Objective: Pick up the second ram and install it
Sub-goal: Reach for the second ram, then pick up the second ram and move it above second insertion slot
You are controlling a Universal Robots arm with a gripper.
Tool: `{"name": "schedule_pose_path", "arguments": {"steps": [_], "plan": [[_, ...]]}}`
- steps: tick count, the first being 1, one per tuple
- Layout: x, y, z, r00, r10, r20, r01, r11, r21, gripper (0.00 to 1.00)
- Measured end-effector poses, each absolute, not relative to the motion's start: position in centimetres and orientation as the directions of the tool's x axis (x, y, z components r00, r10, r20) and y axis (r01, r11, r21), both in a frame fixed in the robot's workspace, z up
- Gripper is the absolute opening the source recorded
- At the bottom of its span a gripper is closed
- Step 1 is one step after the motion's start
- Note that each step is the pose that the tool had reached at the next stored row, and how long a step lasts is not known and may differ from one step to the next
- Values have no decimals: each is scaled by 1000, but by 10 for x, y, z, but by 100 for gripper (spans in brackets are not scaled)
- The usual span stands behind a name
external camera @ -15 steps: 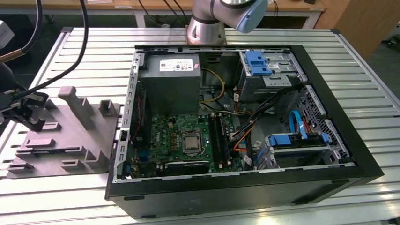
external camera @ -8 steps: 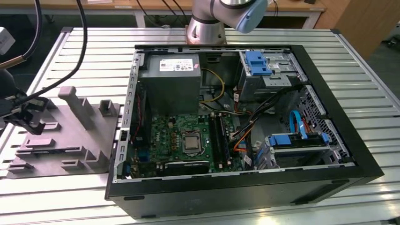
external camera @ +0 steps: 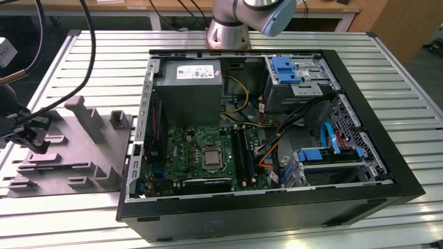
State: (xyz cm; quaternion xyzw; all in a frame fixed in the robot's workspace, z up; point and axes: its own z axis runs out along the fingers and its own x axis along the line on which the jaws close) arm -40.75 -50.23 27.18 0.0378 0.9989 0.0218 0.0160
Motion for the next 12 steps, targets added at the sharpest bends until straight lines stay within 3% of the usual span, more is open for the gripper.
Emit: {"name": "schedule_pose_path", "arguments": {"steps": [12], "plan": [[-408,-505,264,-997,76,-30,75,996,45,10]]}}
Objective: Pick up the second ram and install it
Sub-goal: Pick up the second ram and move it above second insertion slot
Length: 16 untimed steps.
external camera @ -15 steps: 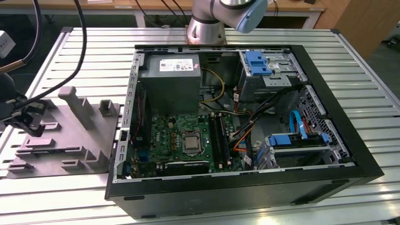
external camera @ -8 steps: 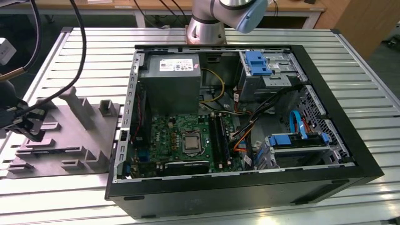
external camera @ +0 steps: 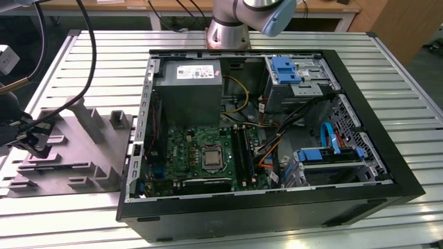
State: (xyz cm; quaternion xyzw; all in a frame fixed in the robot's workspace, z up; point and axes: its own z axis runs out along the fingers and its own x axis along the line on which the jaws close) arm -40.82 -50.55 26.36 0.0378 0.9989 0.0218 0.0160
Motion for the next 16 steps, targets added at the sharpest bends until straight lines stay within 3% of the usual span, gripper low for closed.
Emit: {"name": "schedule_pose_path", "arguments": {"steps": [10,16], "plan": [[-408,-505,263,-997,68,-30,67,997,45,10],[-408,-505,263,-999,-37,-30,-38,998,45,10]]}}
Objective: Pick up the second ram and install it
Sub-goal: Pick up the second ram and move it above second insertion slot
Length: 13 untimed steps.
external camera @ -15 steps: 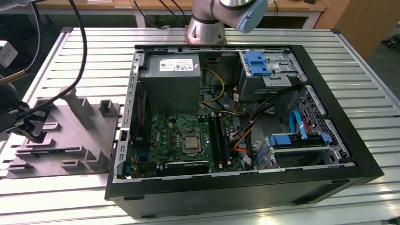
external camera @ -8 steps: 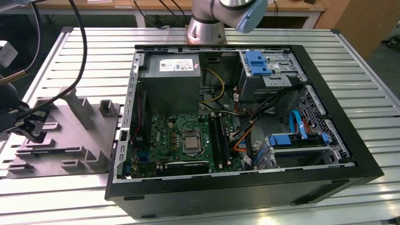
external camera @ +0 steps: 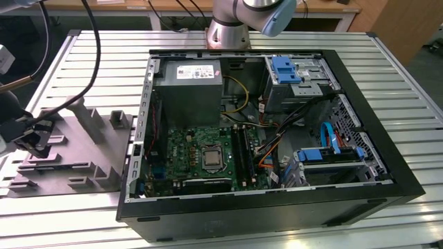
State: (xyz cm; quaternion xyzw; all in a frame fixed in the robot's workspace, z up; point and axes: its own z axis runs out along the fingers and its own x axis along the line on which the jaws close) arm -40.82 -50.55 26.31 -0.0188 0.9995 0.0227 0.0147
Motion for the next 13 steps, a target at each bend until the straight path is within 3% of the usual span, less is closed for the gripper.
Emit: {"name": "schedule_pose_path", "arguments": {"steps": [13], "plan": [[-408,-505,262,-962,-270,-30,-271,961,45,10]]}}
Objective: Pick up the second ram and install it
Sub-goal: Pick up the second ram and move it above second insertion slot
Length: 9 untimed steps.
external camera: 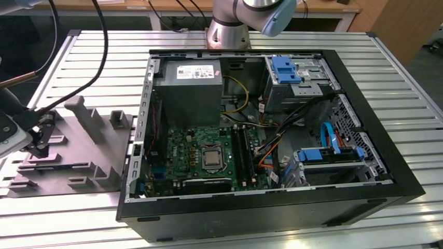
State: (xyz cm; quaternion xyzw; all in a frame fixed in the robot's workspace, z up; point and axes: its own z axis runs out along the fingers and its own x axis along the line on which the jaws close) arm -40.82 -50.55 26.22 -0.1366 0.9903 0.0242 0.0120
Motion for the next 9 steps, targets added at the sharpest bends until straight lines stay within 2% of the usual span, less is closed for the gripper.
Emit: {"name": "schedule_pose_path", "arguments": {"steps": [9], "plan": [[-408,-505,262,-906,-423,-30,-424,905,45,10]]}}
